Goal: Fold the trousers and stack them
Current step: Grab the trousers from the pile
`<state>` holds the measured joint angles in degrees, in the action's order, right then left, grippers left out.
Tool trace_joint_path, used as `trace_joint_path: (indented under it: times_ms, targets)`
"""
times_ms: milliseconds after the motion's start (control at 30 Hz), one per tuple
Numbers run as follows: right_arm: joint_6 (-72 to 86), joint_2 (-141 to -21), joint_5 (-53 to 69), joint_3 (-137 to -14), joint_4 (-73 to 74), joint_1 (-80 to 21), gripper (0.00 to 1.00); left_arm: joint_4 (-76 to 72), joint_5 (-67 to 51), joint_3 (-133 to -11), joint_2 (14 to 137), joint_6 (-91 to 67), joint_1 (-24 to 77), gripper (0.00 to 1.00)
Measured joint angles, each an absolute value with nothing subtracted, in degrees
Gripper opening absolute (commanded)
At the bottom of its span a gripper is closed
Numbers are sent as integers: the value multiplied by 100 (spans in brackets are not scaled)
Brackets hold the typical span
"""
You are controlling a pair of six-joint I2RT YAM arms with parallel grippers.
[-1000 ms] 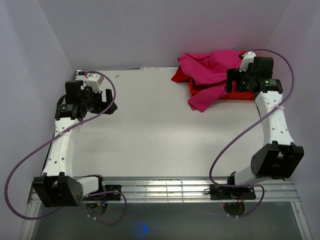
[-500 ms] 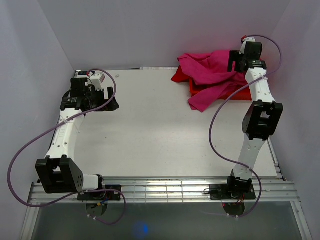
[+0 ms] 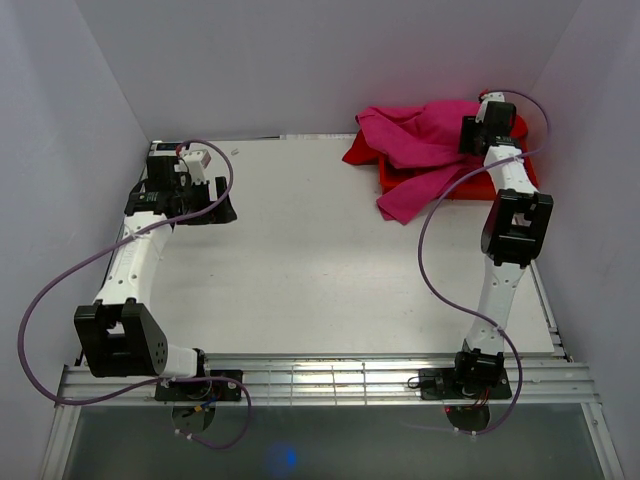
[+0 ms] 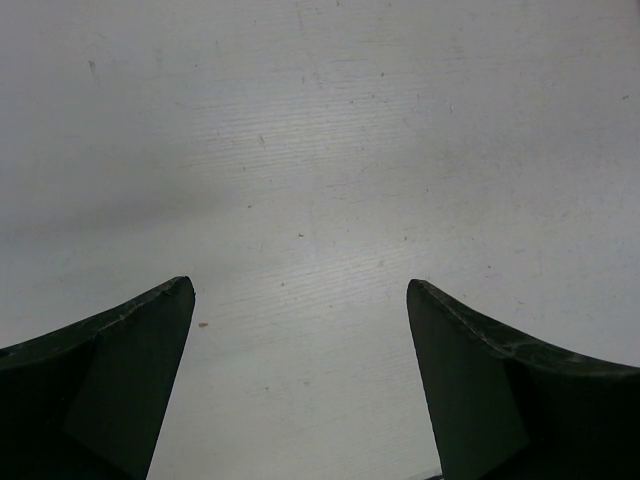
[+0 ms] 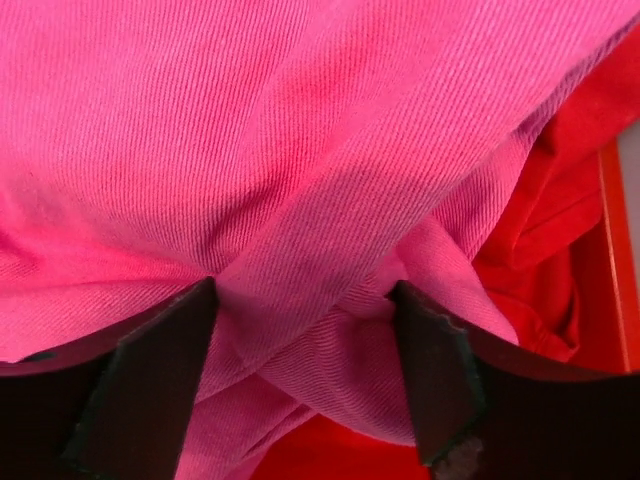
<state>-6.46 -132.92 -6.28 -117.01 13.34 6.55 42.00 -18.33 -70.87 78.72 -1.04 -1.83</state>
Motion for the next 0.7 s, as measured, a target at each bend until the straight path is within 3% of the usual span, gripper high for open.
trace_joint_path:
  times_ms: [33,67,167,400,700]
  targets:
    - [-652,-13292,-537,-11740,1330,672,40,4219,-1828,-7087,7900,-99,-183,98]
    - [-631,-13292,-416,-11769,1326,694,28,4235,-1817,-7087,7924,-95,-183,98]
    - [-550,-13244,-56,-11872,1389,718,8,4287,-1776,-7089,7944,-91,-183,98]
    - [80,-12486,884,-12084,1966,709,8,4296,-1774,-7225,7940,-89,-183,98]
    - [1076,-10256,2182,-11828,1957,637,8,4287,-1824,-7363,7620,-89,-183,98]
